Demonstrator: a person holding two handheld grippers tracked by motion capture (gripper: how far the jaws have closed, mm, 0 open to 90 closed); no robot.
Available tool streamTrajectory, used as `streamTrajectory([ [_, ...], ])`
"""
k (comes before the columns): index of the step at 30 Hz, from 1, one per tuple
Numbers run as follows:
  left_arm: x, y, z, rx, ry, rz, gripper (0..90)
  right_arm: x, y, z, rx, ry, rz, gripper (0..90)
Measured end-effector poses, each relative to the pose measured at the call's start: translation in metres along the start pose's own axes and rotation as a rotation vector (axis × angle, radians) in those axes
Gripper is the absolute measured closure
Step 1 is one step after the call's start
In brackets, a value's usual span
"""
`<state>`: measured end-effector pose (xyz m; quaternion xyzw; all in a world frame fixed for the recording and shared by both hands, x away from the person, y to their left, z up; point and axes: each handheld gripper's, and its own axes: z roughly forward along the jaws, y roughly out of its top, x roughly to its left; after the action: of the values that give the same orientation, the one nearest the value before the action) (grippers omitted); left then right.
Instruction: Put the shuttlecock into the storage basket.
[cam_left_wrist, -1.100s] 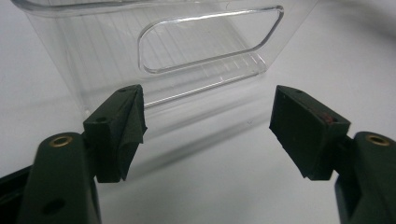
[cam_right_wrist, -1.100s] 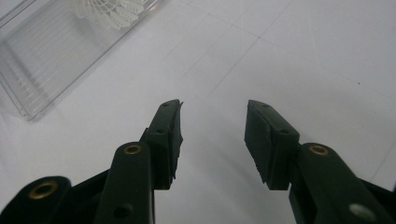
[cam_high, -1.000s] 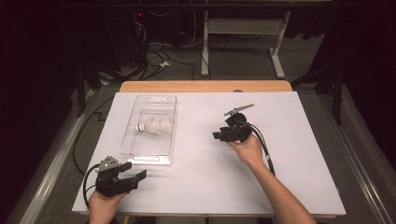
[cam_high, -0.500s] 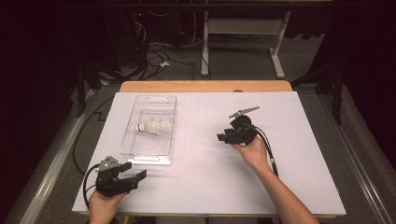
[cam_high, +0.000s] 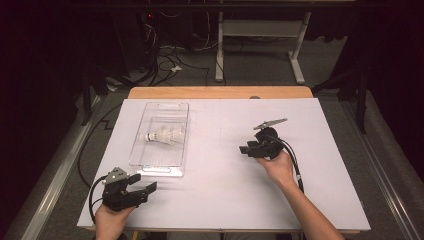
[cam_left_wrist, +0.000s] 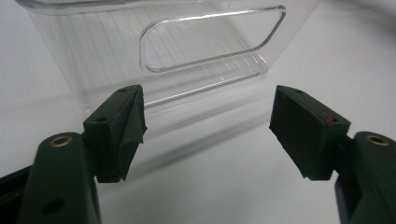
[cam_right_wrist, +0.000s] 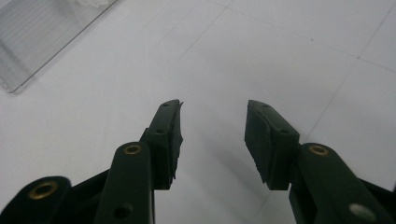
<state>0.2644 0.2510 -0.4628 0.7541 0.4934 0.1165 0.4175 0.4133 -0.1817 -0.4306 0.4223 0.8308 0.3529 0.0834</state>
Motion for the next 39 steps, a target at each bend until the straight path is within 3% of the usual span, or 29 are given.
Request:
streamTrajectory([
  [17, -0.001, 0.000, 0.000, 0.000, 0.007, 0.003, 27.6, -0.012, -0.019, -0.018, -0.025, -0.028, 0.027, 56.4],
  [39, -0.001, -0.001, -0.001, -0.007, 0.010, -0.006, 27.6, -0.018, -0.037, -0.038, -0.054, -0.052, 0.040, 56.2],
])
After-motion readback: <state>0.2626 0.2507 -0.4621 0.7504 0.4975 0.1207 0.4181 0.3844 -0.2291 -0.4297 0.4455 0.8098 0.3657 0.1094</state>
